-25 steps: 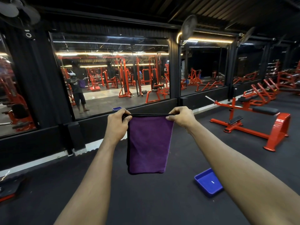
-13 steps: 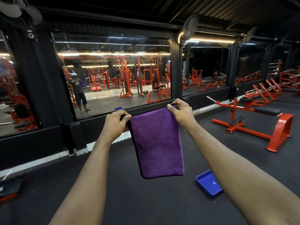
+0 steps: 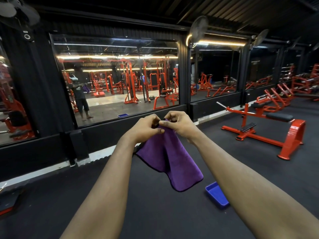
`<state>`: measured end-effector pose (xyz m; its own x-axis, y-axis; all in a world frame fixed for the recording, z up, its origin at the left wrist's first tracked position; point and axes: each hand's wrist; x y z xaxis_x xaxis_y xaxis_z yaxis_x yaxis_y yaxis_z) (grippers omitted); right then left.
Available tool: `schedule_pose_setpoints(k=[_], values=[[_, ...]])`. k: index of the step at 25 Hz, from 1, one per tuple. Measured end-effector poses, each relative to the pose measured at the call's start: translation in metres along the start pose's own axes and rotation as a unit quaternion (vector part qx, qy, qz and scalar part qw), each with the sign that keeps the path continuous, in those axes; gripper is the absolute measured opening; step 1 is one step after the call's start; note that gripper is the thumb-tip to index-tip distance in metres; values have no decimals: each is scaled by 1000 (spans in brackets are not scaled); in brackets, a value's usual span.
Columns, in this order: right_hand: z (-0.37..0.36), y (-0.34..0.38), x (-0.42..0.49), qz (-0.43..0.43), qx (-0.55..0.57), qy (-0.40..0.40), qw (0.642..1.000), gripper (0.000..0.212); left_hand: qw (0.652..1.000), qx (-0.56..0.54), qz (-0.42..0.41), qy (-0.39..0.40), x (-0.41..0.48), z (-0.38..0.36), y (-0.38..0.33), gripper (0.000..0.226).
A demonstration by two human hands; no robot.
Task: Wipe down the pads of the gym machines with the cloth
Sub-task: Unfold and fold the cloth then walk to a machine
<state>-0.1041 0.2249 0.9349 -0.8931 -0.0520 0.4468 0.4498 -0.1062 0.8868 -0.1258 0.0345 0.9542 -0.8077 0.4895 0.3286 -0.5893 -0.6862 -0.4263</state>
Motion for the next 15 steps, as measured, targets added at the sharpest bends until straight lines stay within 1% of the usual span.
schedule_pose_setpoints(k=[2, 4, 7, 8, 9, 10, 11, 13, 15], values=[[6, -7, -5, -6, 29, -14, 999, 21, 999, 47, 1, -9, 5, -4, -3, 15], [14, -12, -12, -30, 54, -5, 998, 20, 998, 57, 10, -40, 6, -6, -6, 14], [19, -17, -22, -99, 34, 76, 992, 19, 994, 27, 20, -100, 5, -5, -17, 10], [19, -19, -24, -111, 24, 95, 989, 18, 993, 22, 18, -110, 6, -4, -21, 10], [18, -20, -24, -115, 18, 97, 989, 14, 993, 19, 13, -117, 6, -3, -24, 11], [16, -21, -22, -113, 14, 82, 990, 7, 992, 13, 8, -128, 6, -2, -25, 12], [14, -21, -19, -107, 13, 58, 993, 6, 990, 5, 8, -143, 6, 0, -25, 12], [10, -20, -12, -89, 17, 5, 996, 14, 984, -14, 21, -174, 5, 2, -23, 9], [5, -17, -9, -66, 15, -17, 998, 14, 981, -19, 29, -191, 5, 4, -21, 5]])
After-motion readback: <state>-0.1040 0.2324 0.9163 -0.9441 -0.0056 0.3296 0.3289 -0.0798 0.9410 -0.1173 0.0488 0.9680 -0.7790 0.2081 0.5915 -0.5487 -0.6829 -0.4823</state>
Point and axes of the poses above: each hand's wrist, its own x-axis towards the middle knuckle, its own z-axis out of the back of the hand, y = z × x, and after that the axes turned 12 degrees about x, right-handed
